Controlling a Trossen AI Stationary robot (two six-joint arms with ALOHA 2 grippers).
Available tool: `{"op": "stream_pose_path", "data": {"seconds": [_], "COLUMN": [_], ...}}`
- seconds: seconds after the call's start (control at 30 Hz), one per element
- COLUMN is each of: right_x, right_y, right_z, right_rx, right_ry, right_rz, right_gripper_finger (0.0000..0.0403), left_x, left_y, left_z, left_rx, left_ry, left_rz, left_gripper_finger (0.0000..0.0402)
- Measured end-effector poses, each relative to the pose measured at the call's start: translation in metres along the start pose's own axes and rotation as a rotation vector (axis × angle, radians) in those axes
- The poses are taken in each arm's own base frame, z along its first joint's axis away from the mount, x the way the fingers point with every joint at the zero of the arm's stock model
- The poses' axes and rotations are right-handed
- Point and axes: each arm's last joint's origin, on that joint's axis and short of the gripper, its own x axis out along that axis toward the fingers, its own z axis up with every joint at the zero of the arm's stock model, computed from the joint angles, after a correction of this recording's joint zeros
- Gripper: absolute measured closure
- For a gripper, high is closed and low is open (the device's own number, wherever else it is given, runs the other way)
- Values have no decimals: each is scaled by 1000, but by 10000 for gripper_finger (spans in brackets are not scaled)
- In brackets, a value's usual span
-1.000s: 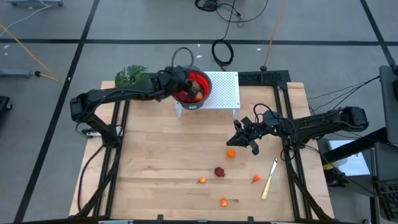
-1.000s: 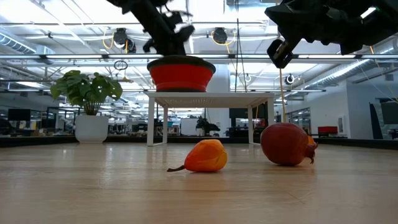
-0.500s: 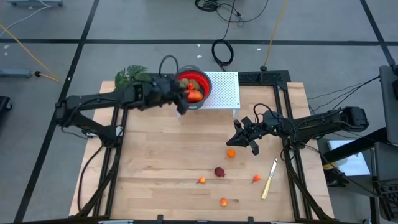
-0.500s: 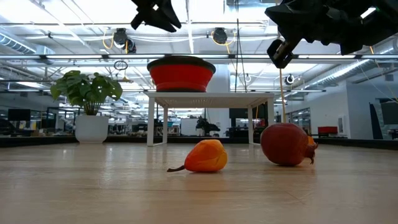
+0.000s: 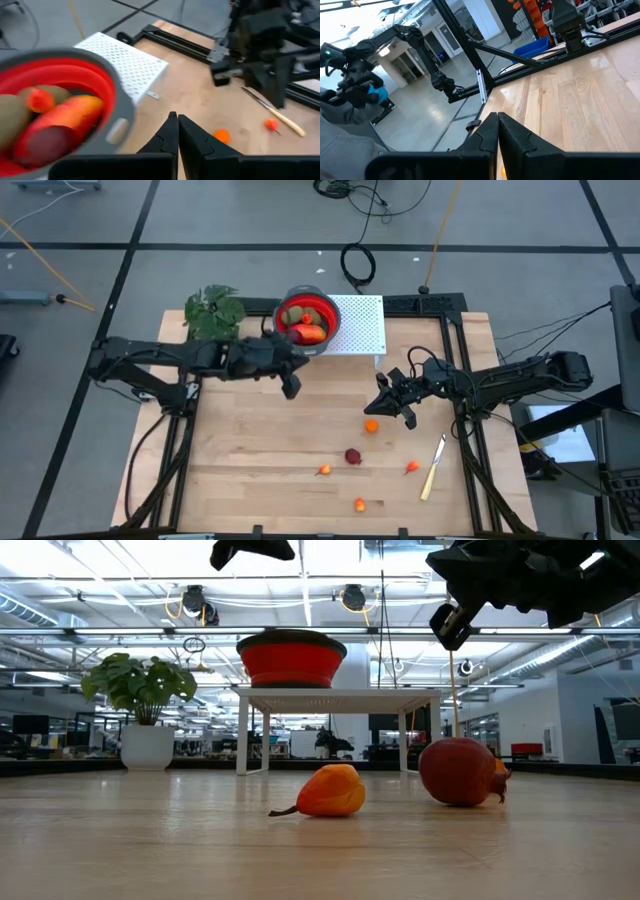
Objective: Pick & Place Fruit
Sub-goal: Put the orange into the red strainer bowl
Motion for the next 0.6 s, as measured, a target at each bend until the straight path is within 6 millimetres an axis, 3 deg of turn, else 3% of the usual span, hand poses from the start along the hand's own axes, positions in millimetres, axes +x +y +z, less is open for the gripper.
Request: {"op": "stream_pose_path", "data": {"seconds": [0.33,0.6], "right_x": [2,9], "right_y": [4,20], "right_z": [-2,-12], "right_rx": [-42,-85], "right_ry": [11,31], "right_rz": [21,59], "right_gripper_finger": [394,394], "left_x": [21,28], "left_y": [-19,-21], "left_z": [-44,-71], "left_rx": [-37,-9], "left_ry": [-73,-121], "left_rz": [-186,-260], "left_gripper_finger": [397,398]}}
